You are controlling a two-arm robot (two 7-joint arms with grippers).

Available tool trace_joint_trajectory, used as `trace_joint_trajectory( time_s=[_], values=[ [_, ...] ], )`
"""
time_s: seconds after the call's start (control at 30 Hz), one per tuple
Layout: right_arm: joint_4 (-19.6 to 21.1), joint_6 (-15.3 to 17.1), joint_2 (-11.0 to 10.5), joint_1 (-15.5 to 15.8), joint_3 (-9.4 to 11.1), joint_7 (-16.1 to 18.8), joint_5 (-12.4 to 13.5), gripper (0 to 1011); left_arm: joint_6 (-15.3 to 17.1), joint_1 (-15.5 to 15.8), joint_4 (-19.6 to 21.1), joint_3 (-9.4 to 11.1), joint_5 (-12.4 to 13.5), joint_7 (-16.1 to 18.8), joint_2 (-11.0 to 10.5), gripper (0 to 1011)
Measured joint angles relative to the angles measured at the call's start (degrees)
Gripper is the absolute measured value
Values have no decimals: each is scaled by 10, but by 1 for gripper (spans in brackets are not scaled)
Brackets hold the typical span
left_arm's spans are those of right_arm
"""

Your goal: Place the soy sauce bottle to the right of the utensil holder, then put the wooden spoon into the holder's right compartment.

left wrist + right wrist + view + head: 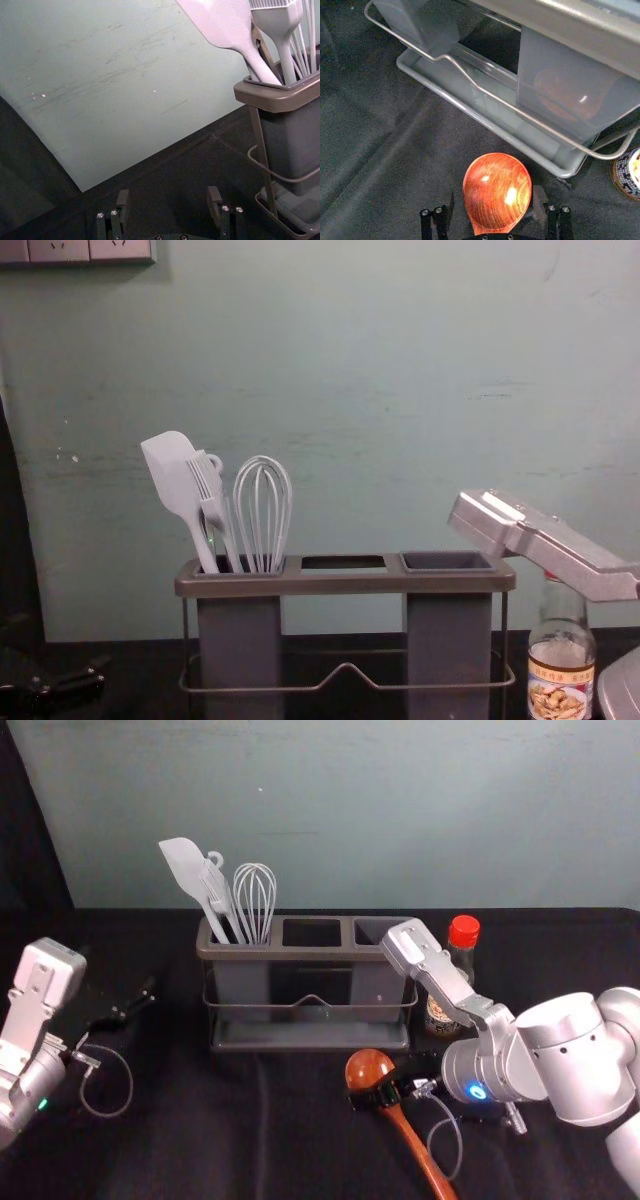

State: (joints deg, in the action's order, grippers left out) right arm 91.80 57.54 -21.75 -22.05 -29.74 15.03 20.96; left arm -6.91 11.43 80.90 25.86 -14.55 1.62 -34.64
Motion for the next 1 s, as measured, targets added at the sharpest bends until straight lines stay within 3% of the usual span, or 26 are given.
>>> trace_joint_trajectory(
  time_s=[1.0],
  values=[
    [-21, -6, 10, -19, -12, 31, -51, 1003, 0, 0, 0, 0, 0, 0, 0, 1012]
  ],
)
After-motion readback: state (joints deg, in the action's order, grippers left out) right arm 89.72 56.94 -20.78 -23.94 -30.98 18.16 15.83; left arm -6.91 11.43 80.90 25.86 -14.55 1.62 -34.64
